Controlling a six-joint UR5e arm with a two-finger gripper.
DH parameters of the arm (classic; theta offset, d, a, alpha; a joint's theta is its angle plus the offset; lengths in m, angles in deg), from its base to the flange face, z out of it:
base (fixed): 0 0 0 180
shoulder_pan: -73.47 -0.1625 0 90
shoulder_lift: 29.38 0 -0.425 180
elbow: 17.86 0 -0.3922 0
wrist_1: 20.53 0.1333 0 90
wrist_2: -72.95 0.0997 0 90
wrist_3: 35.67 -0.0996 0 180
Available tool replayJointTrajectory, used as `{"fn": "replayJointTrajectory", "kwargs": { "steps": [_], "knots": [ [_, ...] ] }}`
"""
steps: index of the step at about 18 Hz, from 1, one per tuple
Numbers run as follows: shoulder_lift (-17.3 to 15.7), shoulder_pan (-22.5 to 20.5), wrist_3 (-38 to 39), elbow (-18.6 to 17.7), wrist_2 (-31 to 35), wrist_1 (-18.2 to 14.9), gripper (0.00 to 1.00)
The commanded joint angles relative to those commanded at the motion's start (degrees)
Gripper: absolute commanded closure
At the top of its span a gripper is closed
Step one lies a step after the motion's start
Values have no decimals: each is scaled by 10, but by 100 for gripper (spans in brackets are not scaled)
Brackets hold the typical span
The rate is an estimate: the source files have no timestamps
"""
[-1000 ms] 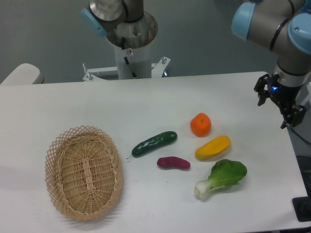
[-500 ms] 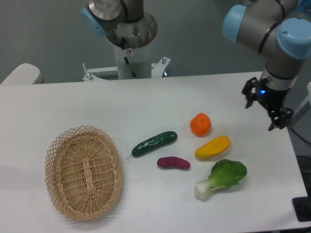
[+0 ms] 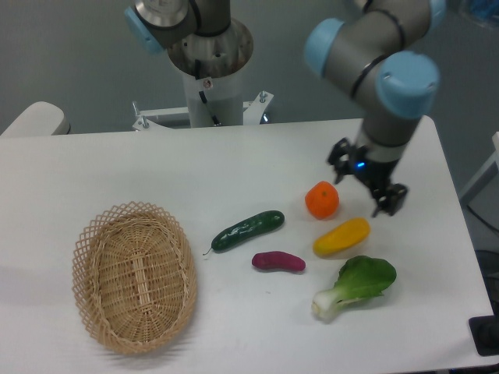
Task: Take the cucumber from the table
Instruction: 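Move the open gripper over the green cucumber, then lower the gripper onto the cucumber and close on it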
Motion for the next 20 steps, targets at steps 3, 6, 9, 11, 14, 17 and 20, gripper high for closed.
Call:
{"fn": "replayJointTrajectory", "kwargs": {
  "steps": [3, 6, 9, 11, 14, 17, 20],
  "knots": [
    [-1, 19, 28, -57, 1, 54, 0],
    [-1, 33, 27, -104, 2, 87, 0],
    [0, 58, 29, -121, 6, 86, 0],
    [-1, 71, 30, -138, 5, 89, 0],
    [6, 89, 23, -162, 6, 119, 0],
    [13, 99, 24, -177, 6, 147, 0],
    [19, 101, 29, -177, 7, 148, 0]
  ]
}}
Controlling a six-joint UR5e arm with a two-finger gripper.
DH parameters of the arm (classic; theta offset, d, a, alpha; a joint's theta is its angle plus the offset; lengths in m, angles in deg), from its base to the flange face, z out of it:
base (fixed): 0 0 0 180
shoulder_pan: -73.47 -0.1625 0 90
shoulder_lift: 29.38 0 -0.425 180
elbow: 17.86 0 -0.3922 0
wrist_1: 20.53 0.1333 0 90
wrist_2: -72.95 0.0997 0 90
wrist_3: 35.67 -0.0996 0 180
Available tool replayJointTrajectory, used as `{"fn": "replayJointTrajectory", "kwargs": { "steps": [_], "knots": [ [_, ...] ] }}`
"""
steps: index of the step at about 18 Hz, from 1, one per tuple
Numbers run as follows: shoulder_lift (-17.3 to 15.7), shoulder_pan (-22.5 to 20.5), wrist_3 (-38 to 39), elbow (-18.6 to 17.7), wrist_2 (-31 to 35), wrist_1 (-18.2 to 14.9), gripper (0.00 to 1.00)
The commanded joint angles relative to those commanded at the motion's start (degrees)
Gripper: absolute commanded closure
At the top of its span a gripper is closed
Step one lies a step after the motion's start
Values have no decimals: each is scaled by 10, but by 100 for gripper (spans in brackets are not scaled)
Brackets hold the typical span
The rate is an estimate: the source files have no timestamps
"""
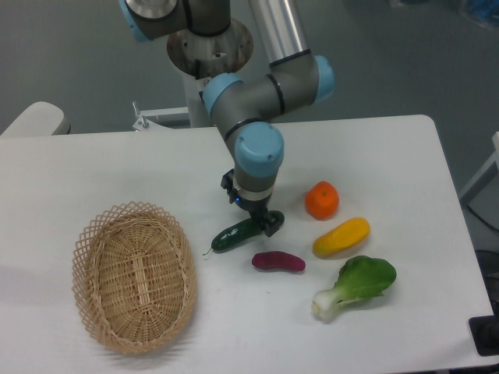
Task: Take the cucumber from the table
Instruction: 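Lower the gripper onto the cucumber and close on it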
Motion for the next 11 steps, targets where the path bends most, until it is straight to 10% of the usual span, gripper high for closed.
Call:
{"fn": "replayJointTrajectory", "kwargs": {
  "steps": [5, 11],
  "knots": [
    [7, 5, 1, 0, 0, 21, 1],
    [8, 5, -5, 6, -1, 23, 79]
  ]
}}
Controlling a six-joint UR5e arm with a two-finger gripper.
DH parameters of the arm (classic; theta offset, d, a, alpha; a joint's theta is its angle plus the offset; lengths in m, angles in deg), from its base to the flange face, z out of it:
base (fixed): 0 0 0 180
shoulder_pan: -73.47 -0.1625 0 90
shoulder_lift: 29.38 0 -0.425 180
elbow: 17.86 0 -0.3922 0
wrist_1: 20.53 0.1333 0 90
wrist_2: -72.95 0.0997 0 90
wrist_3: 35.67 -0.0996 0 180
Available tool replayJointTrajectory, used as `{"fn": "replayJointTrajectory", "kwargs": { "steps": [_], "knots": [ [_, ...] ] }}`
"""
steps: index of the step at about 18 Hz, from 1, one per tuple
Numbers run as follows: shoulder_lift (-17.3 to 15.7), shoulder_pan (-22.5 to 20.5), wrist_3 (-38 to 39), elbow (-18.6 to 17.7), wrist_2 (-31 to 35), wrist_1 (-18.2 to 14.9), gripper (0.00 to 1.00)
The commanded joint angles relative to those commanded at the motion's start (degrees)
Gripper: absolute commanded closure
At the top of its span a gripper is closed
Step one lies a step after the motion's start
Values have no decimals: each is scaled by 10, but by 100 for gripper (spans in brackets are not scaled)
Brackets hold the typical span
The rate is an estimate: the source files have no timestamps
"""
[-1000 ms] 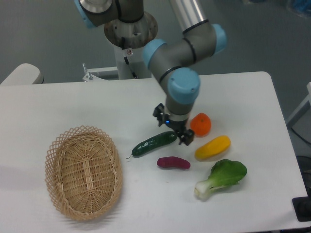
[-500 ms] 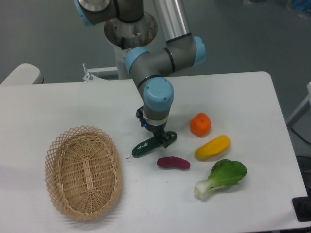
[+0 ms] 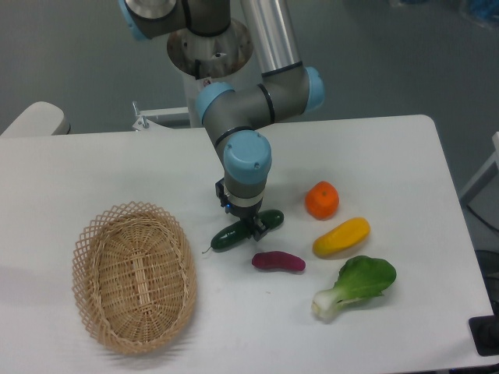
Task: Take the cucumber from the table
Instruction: 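Lower the gripper onto the cucumber and close on it, then lift the held cucumber up and away from the table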
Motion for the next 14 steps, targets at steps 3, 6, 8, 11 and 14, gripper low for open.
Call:
{"fn": "replayJointTrajectory", "kwargs": {
  "steps": [3, 6, 8, 11, 14],
  "knots": [
    [-1, -1, -2, 3, 0, 0, 88],
    [-4, -2, -2, 11, -1, -3, 88],
    [-9, -4, -4, 29, -2, -10, 88],
    [-26, -9, -4, 60, -3, -24, 88],
    [-28, -17, -4, 112, -5, -68, 88]
  ]
}}
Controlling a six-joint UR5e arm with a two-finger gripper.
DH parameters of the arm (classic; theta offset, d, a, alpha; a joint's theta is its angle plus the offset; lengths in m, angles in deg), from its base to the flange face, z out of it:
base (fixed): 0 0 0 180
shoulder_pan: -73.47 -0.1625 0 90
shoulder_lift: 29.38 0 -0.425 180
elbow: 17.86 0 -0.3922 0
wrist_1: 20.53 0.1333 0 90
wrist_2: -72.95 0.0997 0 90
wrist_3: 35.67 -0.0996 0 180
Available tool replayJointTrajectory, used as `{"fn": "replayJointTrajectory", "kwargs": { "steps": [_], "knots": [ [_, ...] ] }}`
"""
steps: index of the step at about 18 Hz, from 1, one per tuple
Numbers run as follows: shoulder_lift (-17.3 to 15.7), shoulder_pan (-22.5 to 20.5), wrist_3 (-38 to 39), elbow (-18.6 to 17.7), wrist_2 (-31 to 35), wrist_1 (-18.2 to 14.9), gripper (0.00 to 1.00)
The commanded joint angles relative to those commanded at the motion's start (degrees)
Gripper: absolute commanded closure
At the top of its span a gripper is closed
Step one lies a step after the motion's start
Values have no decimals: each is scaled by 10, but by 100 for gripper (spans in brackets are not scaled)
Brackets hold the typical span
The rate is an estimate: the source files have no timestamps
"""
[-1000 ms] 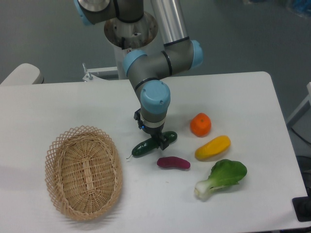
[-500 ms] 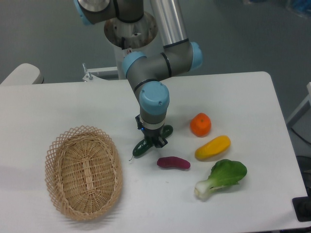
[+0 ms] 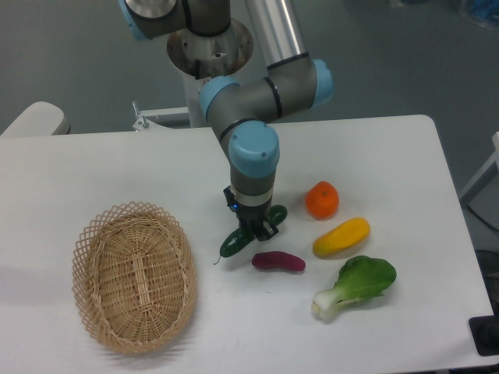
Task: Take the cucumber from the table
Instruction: 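Lift the held cucumber up and away from the table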
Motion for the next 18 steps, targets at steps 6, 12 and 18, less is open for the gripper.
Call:
{"fn": "replayJointTrajectory", "kwargs": {
  "steps": [6, 12, 18],
  "knots": [
    [10, -64, -78, 120, -15, -79, 87],
    [13, -159, -224, 163, -22, -142, 87],
    [23, -209, -303, 174, -25, -147, 87]
  ]
}}
